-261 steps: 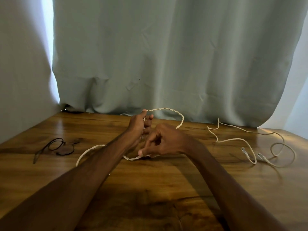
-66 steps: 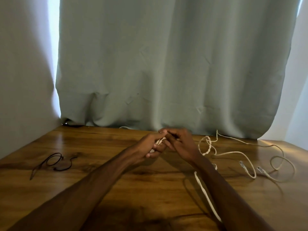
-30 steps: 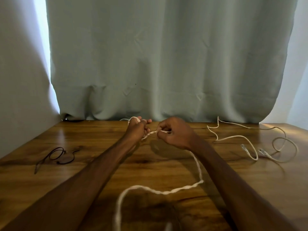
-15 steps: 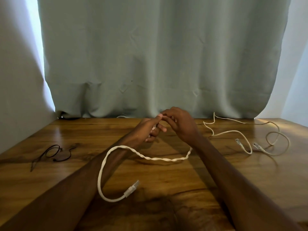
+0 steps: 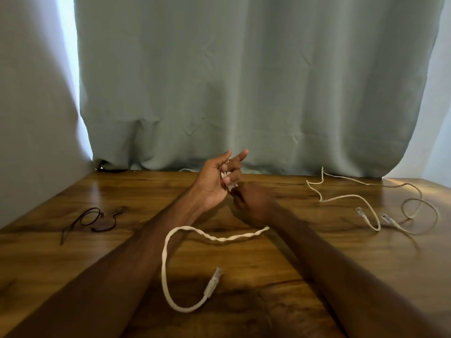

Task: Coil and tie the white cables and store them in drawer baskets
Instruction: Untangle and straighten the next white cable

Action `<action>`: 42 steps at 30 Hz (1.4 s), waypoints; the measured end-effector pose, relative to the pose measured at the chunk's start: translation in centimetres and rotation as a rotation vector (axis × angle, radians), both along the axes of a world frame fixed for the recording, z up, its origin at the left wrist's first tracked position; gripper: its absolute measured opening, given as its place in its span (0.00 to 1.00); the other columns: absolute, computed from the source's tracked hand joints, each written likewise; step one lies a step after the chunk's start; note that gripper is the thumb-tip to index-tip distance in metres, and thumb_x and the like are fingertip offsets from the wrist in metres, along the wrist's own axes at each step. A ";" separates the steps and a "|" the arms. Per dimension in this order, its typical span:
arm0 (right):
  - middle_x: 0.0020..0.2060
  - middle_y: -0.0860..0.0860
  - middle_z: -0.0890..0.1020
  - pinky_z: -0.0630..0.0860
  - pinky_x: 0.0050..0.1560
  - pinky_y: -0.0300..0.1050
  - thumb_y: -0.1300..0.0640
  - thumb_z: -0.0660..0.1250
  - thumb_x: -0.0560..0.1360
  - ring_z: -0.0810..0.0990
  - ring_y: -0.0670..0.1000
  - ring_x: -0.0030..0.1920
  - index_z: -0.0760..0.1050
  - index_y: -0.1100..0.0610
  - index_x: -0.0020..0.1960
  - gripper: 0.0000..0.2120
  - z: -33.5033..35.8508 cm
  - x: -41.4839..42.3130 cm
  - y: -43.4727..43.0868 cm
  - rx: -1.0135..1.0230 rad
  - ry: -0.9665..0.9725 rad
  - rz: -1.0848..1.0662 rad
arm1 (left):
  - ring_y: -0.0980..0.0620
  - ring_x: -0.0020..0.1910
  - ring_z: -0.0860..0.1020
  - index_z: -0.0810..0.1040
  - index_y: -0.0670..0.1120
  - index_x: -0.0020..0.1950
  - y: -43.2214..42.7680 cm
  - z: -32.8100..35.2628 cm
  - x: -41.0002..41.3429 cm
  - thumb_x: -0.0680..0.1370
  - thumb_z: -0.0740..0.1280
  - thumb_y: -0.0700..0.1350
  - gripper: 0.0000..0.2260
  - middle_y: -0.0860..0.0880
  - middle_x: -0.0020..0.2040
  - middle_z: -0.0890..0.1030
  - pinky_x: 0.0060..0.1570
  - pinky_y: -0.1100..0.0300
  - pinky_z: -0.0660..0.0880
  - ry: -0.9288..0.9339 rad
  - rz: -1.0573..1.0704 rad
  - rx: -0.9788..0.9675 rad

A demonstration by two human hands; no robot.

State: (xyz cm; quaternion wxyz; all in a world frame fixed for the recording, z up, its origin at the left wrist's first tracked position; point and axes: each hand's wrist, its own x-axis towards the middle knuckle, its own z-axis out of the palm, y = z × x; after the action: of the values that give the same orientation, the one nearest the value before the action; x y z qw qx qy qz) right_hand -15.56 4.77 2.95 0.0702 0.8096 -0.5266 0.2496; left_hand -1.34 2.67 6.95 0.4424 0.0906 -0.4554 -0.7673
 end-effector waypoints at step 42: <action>0.52 0.64 0.86 0.82 0.47 0.56 0.70 0.68 0.78 0.86 0.58 0.45 0.70 0.59 0.68 0.21 3.8 2.0 3.9 0.610 -0.999 0.379 | 0.49 0.46 0.82 0.76 0.44 0.61 -3.2 -4.4 2.8 0.86 0.58 0.48 0.11 0.45 0.45 0.82 0.50 0.52 0.78 -0.704 0.931 -0.701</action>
State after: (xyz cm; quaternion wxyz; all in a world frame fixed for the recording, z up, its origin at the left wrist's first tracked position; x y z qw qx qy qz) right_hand -13.52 8.69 6.76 -0.4655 0.6578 -0.3905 0.4450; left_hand 1.44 -0.54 2.51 0.5553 0.3728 -0.7073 -0.2289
